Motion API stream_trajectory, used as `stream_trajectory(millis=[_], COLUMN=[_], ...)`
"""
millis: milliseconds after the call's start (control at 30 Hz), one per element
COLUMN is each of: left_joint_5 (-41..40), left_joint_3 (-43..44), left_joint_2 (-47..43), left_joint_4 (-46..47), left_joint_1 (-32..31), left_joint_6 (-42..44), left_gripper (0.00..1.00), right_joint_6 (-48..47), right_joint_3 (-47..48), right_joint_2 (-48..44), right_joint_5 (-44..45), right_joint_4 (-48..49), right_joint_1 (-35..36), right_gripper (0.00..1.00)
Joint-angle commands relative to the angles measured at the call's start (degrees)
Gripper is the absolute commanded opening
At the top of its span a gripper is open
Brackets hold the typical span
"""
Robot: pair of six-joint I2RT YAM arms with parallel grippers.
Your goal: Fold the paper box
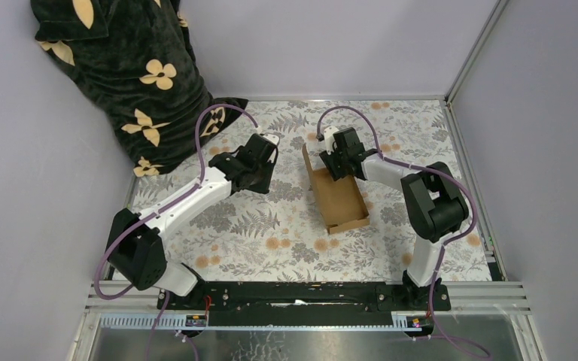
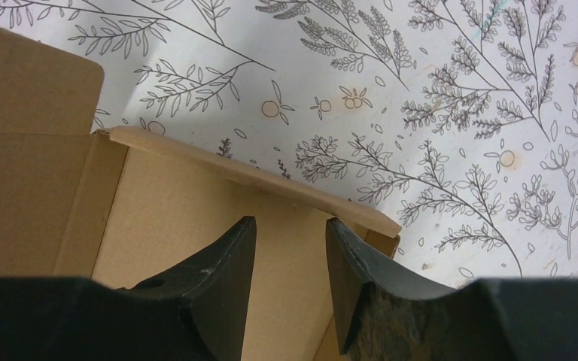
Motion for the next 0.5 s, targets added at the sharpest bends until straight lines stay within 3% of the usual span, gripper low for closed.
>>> stream_trajectory(millis=[0,200,367,467], left_joint_5=[-0.83,-1.18,-0.62,-0.45], left_joint_3=[2.16,1.72,1.97,2.06], left_joint_2=[0.87,0.87,1.18,1.26], left_joint_4=[-0.19,-0.25,-0.20,-0.20], left_joint_1=[-0.31,-0.28,-0.31,-0.29], left_joint_6=[0.89,1.24,0.99,0.81], left_gripper=[0.34,0.34,0.34,0.34], right_joint_6=[4.93,9.50,7.47,7.00], right_joint_3=[0.10,-13.02,-5.35,-5.13], right_joint_2=[-1.95,-14.57,-13.27,-12.52], right_joint_5=[2.61,4.68,9.87,11.17], right_joint_4=[0.70,12.37,0.98,1.58], right_joint_1=[-0.43,-0.47,-0.45,-0.50], right_gripper=[0.47,0.49,0.49,0.49])
